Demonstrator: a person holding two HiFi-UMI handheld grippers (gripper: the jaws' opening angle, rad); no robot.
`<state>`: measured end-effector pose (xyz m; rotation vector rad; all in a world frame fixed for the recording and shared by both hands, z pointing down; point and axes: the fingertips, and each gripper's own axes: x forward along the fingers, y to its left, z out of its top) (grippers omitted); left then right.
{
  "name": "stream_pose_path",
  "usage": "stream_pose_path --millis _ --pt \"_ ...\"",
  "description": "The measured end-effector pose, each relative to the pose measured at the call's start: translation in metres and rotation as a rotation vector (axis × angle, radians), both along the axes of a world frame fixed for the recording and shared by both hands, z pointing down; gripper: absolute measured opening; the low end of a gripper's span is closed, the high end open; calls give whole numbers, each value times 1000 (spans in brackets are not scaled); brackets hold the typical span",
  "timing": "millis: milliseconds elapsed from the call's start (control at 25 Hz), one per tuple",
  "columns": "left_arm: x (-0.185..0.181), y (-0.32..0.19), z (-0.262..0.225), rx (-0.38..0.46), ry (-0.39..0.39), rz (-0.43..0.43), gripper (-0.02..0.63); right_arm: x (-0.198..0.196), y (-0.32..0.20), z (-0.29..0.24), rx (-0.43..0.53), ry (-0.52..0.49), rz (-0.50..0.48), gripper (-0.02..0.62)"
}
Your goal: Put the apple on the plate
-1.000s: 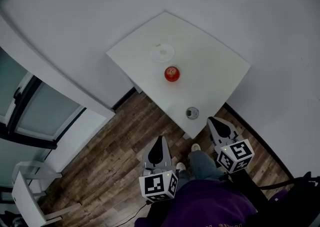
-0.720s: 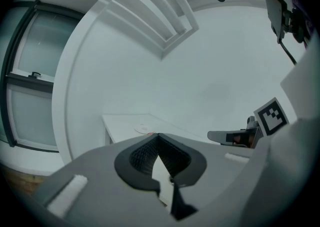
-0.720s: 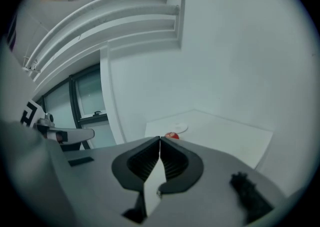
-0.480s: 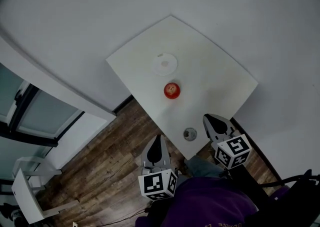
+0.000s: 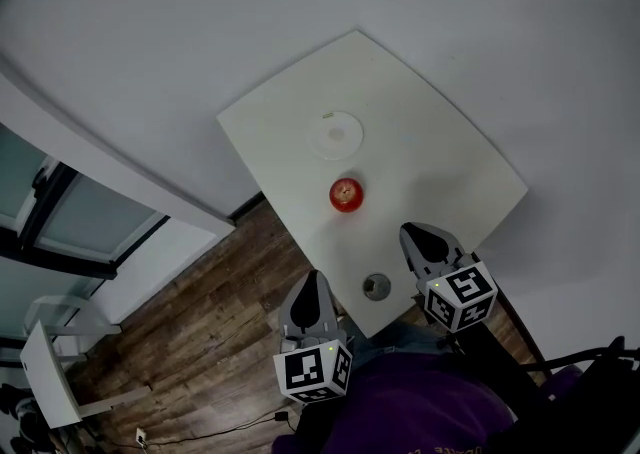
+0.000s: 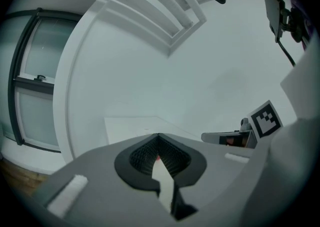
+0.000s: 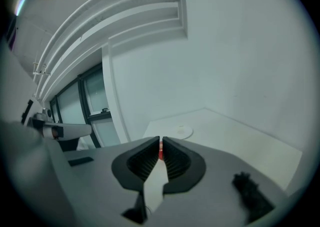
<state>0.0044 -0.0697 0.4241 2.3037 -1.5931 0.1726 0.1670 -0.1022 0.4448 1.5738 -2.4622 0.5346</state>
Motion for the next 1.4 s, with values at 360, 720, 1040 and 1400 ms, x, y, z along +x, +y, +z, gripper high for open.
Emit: stream_pose_path --millis 360,720,1040,1400 --pt "-4 -29 -4 -23 -24 37 8 -19 -33 15 -75 2 -55 87" --pt "-6 -62 -12 -4 -30 99 8 -36 -70 39 -129 26 -73 218" --pt "-28 -78 10 -57 17 46 8 -58 -102 70 -186 209 -188 303" --pt "-61 -91 19 -76 6 2 8 -75 -123 105 -240 338 -245 348"
